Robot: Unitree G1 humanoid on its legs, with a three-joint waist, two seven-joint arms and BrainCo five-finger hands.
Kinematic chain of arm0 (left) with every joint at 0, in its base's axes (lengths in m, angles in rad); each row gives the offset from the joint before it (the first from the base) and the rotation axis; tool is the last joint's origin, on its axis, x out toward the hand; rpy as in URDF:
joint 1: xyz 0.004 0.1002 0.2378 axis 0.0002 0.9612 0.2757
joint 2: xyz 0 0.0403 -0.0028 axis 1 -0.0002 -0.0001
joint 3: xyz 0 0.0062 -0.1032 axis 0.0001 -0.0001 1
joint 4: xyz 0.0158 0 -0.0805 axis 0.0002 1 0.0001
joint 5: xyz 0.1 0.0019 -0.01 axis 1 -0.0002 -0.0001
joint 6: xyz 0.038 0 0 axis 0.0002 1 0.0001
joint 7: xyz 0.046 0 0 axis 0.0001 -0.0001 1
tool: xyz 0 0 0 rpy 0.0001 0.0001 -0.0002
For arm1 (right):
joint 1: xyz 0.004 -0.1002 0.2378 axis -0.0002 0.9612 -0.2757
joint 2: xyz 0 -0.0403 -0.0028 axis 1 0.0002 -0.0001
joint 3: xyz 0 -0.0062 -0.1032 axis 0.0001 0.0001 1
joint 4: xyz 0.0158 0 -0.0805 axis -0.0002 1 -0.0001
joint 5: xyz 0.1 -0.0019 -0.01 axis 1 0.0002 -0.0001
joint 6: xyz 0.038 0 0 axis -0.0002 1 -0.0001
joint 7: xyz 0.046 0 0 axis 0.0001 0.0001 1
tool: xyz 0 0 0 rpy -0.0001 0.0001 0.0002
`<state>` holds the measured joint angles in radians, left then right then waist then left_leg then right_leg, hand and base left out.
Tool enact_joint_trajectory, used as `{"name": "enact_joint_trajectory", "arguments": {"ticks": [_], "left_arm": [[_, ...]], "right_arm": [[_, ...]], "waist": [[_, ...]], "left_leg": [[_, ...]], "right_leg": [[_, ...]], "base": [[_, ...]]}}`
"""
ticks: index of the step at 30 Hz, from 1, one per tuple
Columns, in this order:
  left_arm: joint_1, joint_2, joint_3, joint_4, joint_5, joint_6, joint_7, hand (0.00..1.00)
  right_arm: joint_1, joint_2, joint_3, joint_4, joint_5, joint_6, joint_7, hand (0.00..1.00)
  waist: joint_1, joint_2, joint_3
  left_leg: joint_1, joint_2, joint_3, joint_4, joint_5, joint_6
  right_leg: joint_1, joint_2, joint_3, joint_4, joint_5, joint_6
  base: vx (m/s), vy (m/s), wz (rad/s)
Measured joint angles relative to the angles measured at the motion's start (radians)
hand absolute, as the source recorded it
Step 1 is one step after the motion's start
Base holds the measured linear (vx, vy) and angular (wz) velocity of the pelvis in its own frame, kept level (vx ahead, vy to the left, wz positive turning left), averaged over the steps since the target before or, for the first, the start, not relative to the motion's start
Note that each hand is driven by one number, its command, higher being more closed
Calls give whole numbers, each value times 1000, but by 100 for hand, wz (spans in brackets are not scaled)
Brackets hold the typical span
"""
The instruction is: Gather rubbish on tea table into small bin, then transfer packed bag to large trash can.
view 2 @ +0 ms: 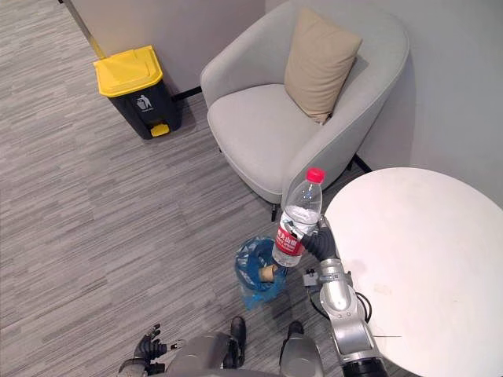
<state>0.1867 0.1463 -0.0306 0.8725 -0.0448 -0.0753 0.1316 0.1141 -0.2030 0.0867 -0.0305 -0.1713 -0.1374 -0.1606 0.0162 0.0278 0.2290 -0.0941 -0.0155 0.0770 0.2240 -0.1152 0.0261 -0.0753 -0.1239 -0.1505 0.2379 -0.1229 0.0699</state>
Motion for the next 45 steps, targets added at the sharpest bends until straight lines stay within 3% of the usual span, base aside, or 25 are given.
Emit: {"name": "enact_joint_trajectory", "arguments": {"ticks": [8, 10, 16, 21, 24, 27, 32, 37, 45], "left_arm": [[-31, 0, -22, 0, 9, 0, 1, 0], [-89, 9, -44, 0, 9, 0, 1, 0], [-188, 14, -45, -29, -4, -3, 2, 0], [-248, 13, -44, -48, -54, -11, 7, 0], [-289, 3, -28, -90, -71, -12, 25, 0], [-339, -22, -3, -156, -83, -23, 36, 0], [-432, -51, 33, -239, -114, -39, 47, 0], [-480, -53, 82, -310, -145, -53, 67, 0], [-493, -52, 113, -375, -190, -73, 67, 0]], "right_arm": [[-35, -35, 53, 1, -1, -1, 12, 100], [-115, -81, 99, 20, -1, -2, 13, 100], [-316, -139, 170, 103, -2, -1, 13, 100], [-459, -219, 185, 173, -41, 9, -9, 100], [-511, -239, 201, 174, -70, 12, -39, 100], [-573, -236, 209, 169, -78, 20, -68, 100], [-674, -233, 226, 168, -119, 36, -103, 100], [-768, -195, 219, 224, -133, 68, -143, 100], [-846, -169, 170, 338, -132, 85, -178, 100]], "waist": [[0, 21, 29], [2, 38, 80], [7, 45, 178], [15, 51, 200], [23, 51, 210], [29, 53, 221], [57, 50, 265], [58, 41, 283], [70, 41, 283]], "left_leg": [[-84, 0, -22, 40, 9, -13], [-145, 3, -23, 80, 9, -13], [-329, 18, 5, 183, 5, -17], [-517, 29, 11, 308, -5, -4], [-643, 73, 57, 406, -40, 11], [-782, 138, 128, 499, -44, 17], [-970, 153, 112, 597, -46, 20], [-1137, 158, 102, 689, -48, 26], [-1248, 158, 96, 738, -47, 24]], "right_leg": [[-45, 0, -32, 11, 11, -4], [-114, -3, -30, 64, 8, -9], [-316, -23, -30, 224, -17, -32], [-505, -39, -26, 363, -46, -43], [-622, -51, -32, 462, -74, -52], [-767, -68, -41, 563, -104, -59], [-950, -75, -40, 667, -120, -68], [-1116, -98, -41, 780, -146, -82], [-1235, -117, -39, 856, -170, -88]], "base": [[-57, -4, 13], [-139, 2, 5], [-190, -13, 9], [-143, -15, 6], [-124, -43, 11], [-145, -136, 26], [-98, -47, 8], [-53, -32, 13], [-66, -8, 8]]}}
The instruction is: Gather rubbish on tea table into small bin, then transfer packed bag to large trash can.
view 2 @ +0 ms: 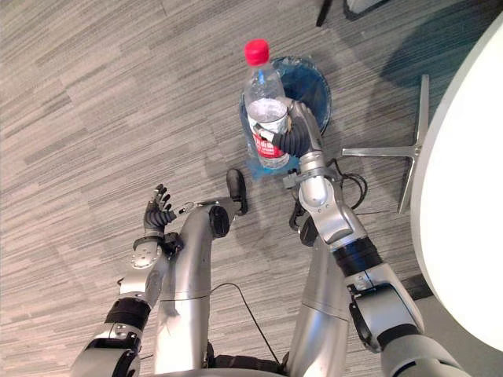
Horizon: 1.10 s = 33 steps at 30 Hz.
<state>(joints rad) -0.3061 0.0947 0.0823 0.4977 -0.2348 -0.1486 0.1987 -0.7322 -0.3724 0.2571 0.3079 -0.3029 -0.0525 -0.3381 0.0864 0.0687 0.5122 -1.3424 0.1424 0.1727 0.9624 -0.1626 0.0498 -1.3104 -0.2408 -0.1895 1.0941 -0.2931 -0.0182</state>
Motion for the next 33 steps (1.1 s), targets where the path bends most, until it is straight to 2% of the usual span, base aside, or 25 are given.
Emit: {"name": "enact_joint_trajectory", "arguments": {"ticks": [9, 10, 21, 23, 33], "left_arm": [[0, 8, 8, -21, -36, -19, 0, 0], [0, 8, 8, -21, -37, -19, 0, 0], [0, 10, 8, -18, -40, -23, -2, 0], [0, 11, 8, -9, -39, -22, -1, 0], [1, 10, 7, 32, -29, -5, 1, 0]], "right_arm": [[-97, -2, -32, 109, 36, 25, -33, 100], [-103, -4, -33, 109, 41, 25, -34, 0], [-113, 6, -33, 141, 56, 24, -34, 0], [-103, 13, -33, 141, 54, 23, -34, 0], [-19, 39, -29, 100, 10, 18, -30, 0]], "waist": [[7, 0, -1], [8, 0, -1], [8, -6, -11], [9, -14, -26], [7, -31, -68]], "left_leg": [[-44, 12, 6, 0, 10, 1], [-44, 12, 5, 1, 12, 3], [-50, 12, -17, -3, 21, -21], [-54, 12, -26, -7, 27, -29], [-45, 15, -37, -12, 36, -31]], "right_leg": [[-44, -5, -11, 15, -6, -13], [-44, -6, -12, 18, -8, -15], [-44, -6, -34, 28, -20, -33], [-44, -5, -44, 29, -22, -38], [-29, -2, -56, 26, -25, -42]], "base": [[-43, 12, 5], [-25, 17, 4], [-46, 17, 4], [-52, 17, 6], [-32, 20, 1]]}}
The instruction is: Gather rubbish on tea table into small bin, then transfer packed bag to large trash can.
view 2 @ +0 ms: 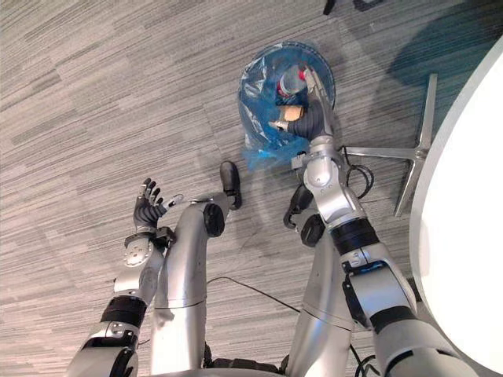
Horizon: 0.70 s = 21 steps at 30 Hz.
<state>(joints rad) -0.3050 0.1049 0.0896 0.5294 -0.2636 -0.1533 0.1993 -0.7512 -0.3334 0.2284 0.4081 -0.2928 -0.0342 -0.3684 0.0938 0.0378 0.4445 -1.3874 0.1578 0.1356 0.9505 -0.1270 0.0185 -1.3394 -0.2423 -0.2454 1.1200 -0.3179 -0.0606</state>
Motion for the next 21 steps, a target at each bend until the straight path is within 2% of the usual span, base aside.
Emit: {"name": "enact_joint_trajectory", "arguments": {"ticks": [5, 8, 12, 13, 21], "left_arm": [[2, 1, -1, 22, 5, 19, -1, 0], [9, 5, -2, 31, 38, 19, -2, 0], [9, 9, -10, 42, 41, 19, -2, 0], [9, 9, -10, 49, 41, 19, -2, 0], [9, 9, -10, 70, 41, 13, -1, 0]], "right_arm": [[65, -3, 52, -82, -60, -32, 15, 0], [76, -15, 99, -82, -120, -38, 46, 0], [78, -45, 145, -81, -158, -39, 69, 0], [81, -50, 156, -77, -181, -39, 73, 0], [69, -69, 225, 35, -304, -38, 90, 0]], "waist": [[-1, -2, -1], [-1, -19, -10], [0, -21, -11], [0, -21, -11], [0, -21, -11]], "left_leg": [[46, 2, 1, -30, 1, -8], [69, 0, 5, -73, 20, -12], [83, 0, 0, -101, 34, -9], [89, -1, 0, -110, 39, -6], [104, -6, -13, -154, 52, -23]], "right_leg": [[47, 10, -3, -37, 4, 3], [67, 14, -10, -71, 12, 0], [88, 15, -29, -96, 15, -2], [94, 15, -31, -103, 20, -12], [114, 19, -53, -134, 21, -13]], "base": [[-37, 28, -4], [-24, 12, 3], [-6, 2, 6], [-4, 7, 5], [-15, -1, 4]]}}
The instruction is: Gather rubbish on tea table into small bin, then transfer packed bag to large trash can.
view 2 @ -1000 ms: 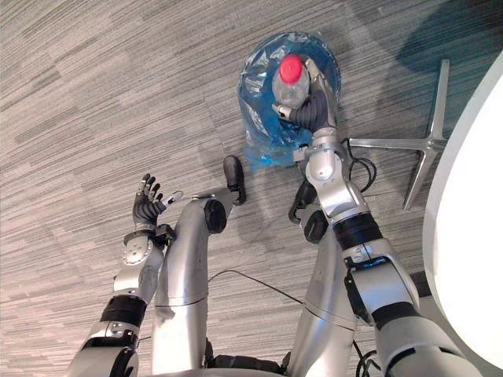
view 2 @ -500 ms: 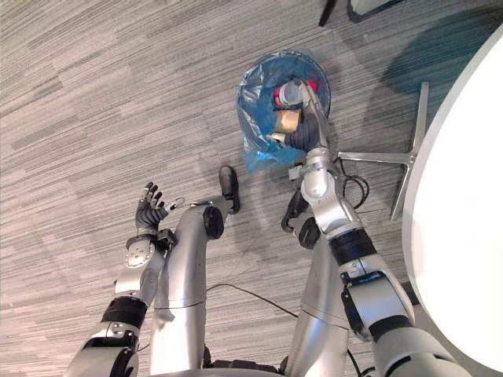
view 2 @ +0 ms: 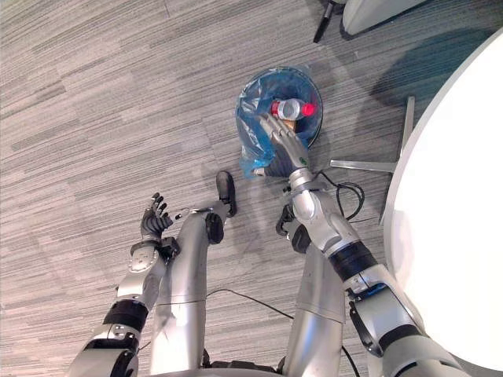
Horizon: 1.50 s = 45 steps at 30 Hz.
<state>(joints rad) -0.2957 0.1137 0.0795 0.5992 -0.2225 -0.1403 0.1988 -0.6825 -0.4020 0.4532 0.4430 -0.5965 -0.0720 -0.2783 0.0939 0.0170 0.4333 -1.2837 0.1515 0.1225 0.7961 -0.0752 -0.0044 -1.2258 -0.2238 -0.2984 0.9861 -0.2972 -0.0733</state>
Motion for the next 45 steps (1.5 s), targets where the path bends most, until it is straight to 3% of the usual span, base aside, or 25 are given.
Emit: {"name": "enact_joint_trajectory", "arguments": {"ticks": [8, 15, 19, 20, 30, 37, 45], "left_arm": [[-1, 0, -2, -5, -2, -25, 1, 0], [-12, 9, -8, -20, -11, -44, 19, 0], [-12, 11, -7, -27, -28, -47, 22, 0], [-14, 13, -7, -35, -46, -53, 22, 0], [-34, 32, -6, -26, -53, -53, 27, 0], [-37, 27, -7, -26, -52, -34, 27, 0], [-36, 32, 3, -20, -51, -17, 25, 0]], "right_arm": [[-78, 3, 20, 156, -43, 18, -12, 0], [-200, 25, 17, 318, -43, 73, -35, 0], [-234, 44, 15, 369, -43, 82, -49, 0], [-247, 51, 16, 384, -43, 82, -49, 100], [-270, 110, 17, 453, -38, 99, -44, 100], [-228, 119, -39, 432, 29, 98, -49, 100], [-159, 120, -105, 260, 88, 99, -51, 100]], "waist": [[0, 0, 0], [1, 0, 0], [2, 0, 0], [4, 0, 0], [9, 0, 0], [27, 0, 0], [29, 1, 0]], "left_leg": [[-26, -14, -21, -32, 17, -10], [-73, -28, -23, -46, 39, -3], [-88, -29, -24, -44, 37, -6], [-105, -30, -24, -41, 36, -8], [-149, -31, -42, 8, 31, -8], [-149, -29, -41, 15, 34, -11], [-142, -12, -44, 62, 29, 1]], "right_leg": [[-19, -6, -23, -13, -8, 12], [-73, -22, -26, 3, -10, 13], [-89, -24, -25, 9, -16, 20], [-107, -25, -25, 15, -16, 20], [-143, -37, -30, 74, -43, 11], [-143, -36, -30, 77, -42, 9], [-125, -24, -26, 97, -39, 4]], "base": [[-26, -5, 10], [-19, -3, 11], [-30, 2, 2], [-44, 2, 4], [-43, -8, 4], [-36, 3, -1], [-39, 10, -9]]}}
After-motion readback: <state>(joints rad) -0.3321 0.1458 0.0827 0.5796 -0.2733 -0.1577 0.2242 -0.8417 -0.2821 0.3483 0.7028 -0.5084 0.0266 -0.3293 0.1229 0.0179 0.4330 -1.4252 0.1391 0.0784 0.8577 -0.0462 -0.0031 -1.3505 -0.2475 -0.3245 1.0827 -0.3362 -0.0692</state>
